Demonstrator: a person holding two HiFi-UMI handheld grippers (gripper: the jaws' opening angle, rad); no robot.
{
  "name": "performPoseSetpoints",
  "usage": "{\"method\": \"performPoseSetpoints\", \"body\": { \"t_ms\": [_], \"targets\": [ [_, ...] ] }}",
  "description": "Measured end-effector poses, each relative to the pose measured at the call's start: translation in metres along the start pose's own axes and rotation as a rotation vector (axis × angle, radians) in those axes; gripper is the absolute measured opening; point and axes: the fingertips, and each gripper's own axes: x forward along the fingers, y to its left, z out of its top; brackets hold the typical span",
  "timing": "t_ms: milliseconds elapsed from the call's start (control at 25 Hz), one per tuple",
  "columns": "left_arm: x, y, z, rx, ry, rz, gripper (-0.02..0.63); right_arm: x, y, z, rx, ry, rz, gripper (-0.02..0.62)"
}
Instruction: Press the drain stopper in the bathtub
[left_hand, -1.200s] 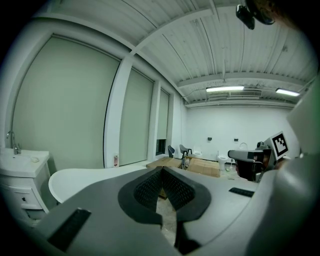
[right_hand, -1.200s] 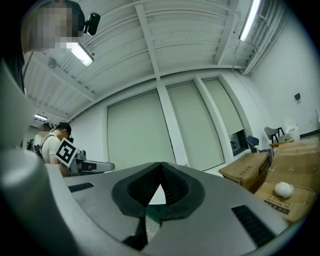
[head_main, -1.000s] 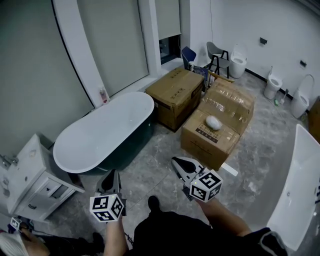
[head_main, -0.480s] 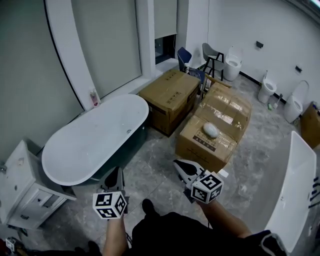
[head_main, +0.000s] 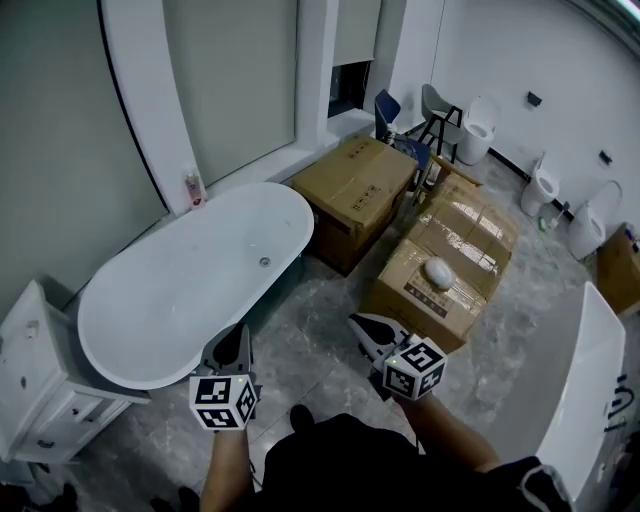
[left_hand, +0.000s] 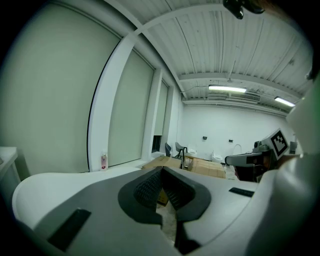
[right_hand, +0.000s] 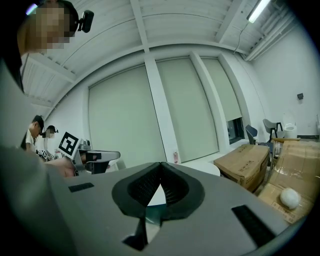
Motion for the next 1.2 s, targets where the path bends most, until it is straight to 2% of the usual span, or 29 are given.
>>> {"method": "performPoseSetpoints", "body": {
  "t_ms": [280, 640, 840, 960, 1080, 1200],
  "targets": [
    [0.02, 0.06, 0.01, -0.014, -0.002, 0.022, 0.012, 0.075, 0.017, 0.013, -0.019, 0.016, 0.063, 0.014],
    [0.057, 0.101, 0.007, -0.049, 0.032, 0.071, 0.012, 0.145, -0.014, 0.018, 0.014, 0.041, 0.104, 0.014],
    [0.096, 0.117, 0.015, -0.053, 0.045, 0.126, 0.012, 0.188, -0.045, 0.025, 0.015, 0.063, 0.169, 0.014],
    [0.123, 0.124, 0.02, -0.082, 0.049, 0.168, 0.012, 0.214, -0.069, 0.031, 0.008, 0.086, 0.212, 0.014],
    [0.162, 0.124, 0.028, -0.135, 0.05, 0.177, 0.012, 0.238, -0.101, 0.046, -0.019, 0.094, 0.243, 0.014],
    [0.202, 0.119, 0.052, -0.148, 0.027, 0.193, 0.012, 0.254, -0.146, 0.06, -0.018, 0.103, 0.25, 0.014]
  ]
}}
